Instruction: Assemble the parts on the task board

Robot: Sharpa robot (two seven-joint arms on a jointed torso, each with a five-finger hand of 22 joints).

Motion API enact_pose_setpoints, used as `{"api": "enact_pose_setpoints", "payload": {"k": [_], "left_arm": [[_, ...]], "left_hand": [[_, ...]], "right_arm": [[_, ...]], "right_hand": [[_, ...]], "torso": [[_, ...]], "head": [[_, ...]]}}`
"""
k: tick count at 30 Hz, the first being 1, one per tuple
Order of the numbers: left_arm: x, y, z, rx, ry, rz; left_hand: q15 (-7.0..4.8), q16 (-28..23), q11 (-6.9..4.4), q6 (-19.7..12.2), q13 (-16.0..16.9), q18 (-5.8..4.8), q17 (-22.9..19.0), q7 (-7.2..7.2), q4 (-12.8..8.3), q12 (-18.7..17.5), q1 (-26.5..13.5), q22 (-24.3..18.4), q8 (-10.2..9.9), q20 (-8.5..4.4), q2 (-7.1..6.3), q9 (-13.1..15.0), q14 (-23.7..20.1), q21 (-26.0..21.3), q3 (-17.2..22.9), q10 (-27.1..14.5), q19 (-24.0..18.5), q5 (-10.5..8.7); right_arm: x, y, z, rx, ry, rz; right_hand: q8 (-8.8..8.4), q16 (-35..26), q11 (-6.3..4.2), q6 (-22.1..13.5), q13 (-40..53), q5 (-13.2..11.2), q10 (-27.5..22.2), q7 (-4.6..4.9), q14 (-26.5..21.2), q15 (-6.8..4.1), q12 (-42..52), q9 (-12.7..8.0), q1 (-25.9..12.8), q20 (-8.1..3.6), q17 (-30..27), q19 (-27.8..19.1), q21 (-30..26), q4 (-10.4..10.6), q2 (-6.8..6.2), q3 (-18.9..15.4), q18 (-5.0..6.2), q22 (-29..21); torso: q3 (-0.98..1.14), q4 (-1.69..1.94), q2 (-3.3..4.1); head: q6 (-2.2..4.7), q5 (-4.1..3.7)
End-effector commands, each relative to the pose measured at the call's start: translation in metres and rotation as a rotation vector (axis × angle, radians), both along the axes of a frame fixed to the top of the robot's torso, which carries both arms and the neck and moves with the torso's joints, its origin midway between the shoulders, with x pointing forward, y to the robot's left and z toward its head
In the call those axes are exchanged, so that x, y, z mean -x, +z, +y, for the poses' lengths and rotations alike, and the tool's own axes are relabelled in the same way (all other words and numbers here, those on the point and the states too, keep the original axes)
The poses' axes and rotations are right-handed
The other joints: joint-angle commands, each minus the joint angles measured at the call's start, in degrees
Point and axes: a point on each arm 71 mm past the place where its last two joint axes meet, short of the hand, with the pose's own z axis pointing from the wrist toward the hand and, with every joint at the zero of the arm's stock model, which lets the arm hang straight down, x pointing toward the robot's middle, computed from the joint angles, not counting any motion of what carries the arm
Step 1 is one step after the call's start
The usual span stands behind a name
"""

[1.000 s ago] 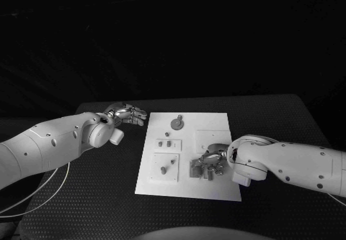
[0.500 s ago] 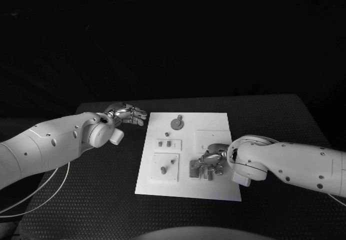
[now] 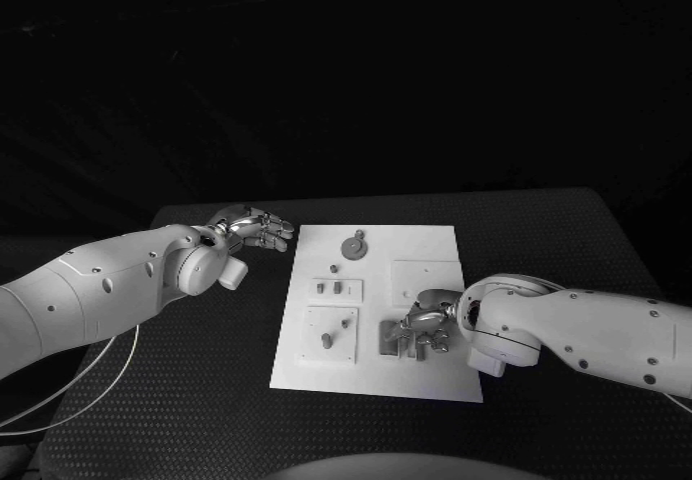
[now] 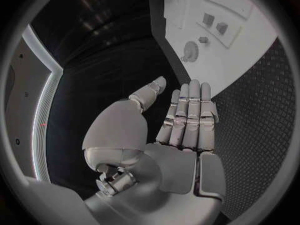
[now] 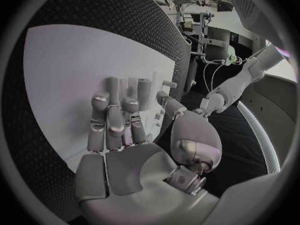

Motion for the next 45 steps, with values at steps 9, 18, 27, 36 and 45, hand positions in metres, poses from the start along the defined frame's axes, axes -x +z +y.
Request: {"api": "enact_pose_setpoints", "payload": {"k": [9, 18, 27, 36, 45], "left_arm": [[0.0, 0.001, -0.003, 0.014, -0.015, -0.002], [0.0, 0.001, -0.004, 0.014, -0.017, -0.001], [0.0, 0.001, -0.004, 0.015, -0.02, 0.002], [0.001, 0.001, -0.003, 0.014, -0.018, 0.003], [0.001, 0.001, -0.003, 0.014, -0.019, 0.003]], "left_hand": [[0.38, -0.28, 0.17, -0.36, -0.09, -0.08, 0.12, -0.16, 0.31, 0.07, -0.62, -0.06, 0.39, 0.0, 0.15, 0.0, -0.04, 0.19, 0.09, -0.25, -0.38, 0.24], [0.38, -0.31, 0.16, -0.34, -0.09, -0.08, 0.16, -0.17, 0.33, 0.08, -0.63, -0.05, 0.41, 0.01, 0.16, 0.0, -0.03, 0.2, 0.09, -0.24, -0.39, 0.24], [0.38, -0.34, 0.16, -0.33, -0.09, -0.08, 0.21, -0.17, 0.34, 0.09, -0.65, -0.05, 0.42, 0.01, 0.16, 0.01, -0.03, 0.2, 0.09, -0.22, -0.4, 0.24], [0.39, -0.39, 0.15, -0.32, -0.09, -0.08, 0.26, -0.18, 0.36, 0.09, -0.67, -0.05, 0.42, 0.01, 0.17, 0.01, -0.03, 0.2, 0.09, -0.21, -0.41, 0.23], [0.39, -0.42, 0.15, -0.31, -0.09, -0.08, 0.31, -0.18, 0.36, 0.1, -0.68, -0.04, 0.43, 0.01, 0.17, 0.01, -0.03, 0.19, 0.09, -0.2, -0.42, 0.24]], "right_arm": [[-0.009, 0.027, -0.024, -0.016, -0.002, -0.125], [-0.012, 0.028, -0.039, 0.098, 0.002, -0.13], [-0.012, 0.017, -0.04, 0.183, 0.03, -0.117], [-0.003, -0.002, -0.036, 0.196, 0.051, -0.086], [0.002, -0.01, -0.029, 0.18, 0.063, -0.061]], "right_hand": [[0.27, -0.42, -0.06, 0.22, -0.42, 0.0, 0.06, 0.07, 0.53, -0.22, 0.45, 0.18, 4.16, -0.57, 0.26, 0.41, 0.07, -4.15, 1.75, -0.41, 0.97, 0.84], [2.19, -0.36, -1.23, 3.21, 0.64, 0.05, 2.38, -1.16, 4.3, -1.07, 2.89, 1.77, 7.94, -1.02, 3.55, 2.08, 0.39, -7.86, 4.14, -1.36, 0.97, 0.73], [3.36, -0.38, -2.05, 5.2, 3.44, 0.07, 5.8, -2.04, 5.78, -1.53, 5.71, 2.92, 7.97, -1.2, 4.91, 2.71, 0.48, -7.73, 3.93, -2.01, 0.97, 0.75], [3.47, -0.49, -2.42, 6.01, 4.79, 0.09, 7.41, -2.42, 6.33, -1.83, 6.72, 3.39, 6.1, -1.25, 5.35, 2.99, 0.4, -5.71, 3.09, -2.01, 0.97, 0.74], [3.16, -0.57, -2.57, 6.38, 5.08, 0.09, 7.81, -2.57, 6.48, -2.04, 6.58, 3.58, 4.63, -1.41, 5.46, 3.11, 0.35, -2.93, 1.0, -1.34, 0.97, 0.8]], "torso": [[0.08, -0.07, -0.01], [0.04, -0.02, 0.01], [-0.02, 0.03, 0.02], [-0.03, 0.03, 0.02], [-0.02, 0.01, 0.02]], "head": [[0.64, -0.42], [0.81, -0.86], [0.74, -1.02], [0.52, -0.9], [0.38, -0.83]]}}
